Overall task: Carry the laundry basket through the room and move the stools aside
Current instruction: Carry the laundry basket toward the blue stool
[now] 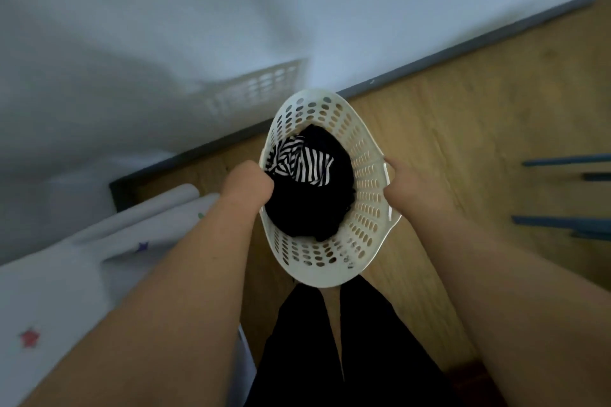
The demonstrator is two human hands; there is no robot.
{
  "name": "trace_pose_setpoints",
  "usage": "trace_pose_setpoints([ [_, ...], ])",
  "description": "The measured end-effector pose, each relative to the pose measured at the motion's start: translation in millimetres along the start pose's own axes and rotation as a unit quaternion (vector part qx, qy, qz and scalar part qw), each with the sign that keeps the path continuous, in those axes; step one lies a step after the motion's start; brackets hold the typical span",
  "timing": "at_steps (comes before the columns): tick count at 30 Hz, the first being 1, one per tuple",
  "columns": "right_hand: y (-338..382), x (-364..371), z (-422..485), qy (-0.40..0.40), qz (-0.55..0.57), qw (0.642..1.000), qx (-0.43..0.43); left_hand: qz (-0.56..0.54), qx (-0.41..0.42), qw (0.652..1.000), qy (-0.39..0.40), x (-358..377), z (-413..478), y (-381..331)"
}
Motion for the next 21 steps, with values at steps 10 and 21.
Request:
trace_pose_setpoints([
  [10, -100, -94, -45, -0.061, 0.053, 0.989, 0.123, 0.113, 0.107, 0.988, 0.019, -1, -64, -131],
  [21, -268, -184, -60, -0.057, 0.154, 0.958, 0.235, 0.230, 0.220, 0.948, 0.030, 77, -121, -321],
])
Point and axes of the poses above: each hand's wrist, its own z-axis towards the middle knuckle, its own x-axis out of the palm, y = z × x, the point moved 5 cm from there along z, towards the middle knuckle
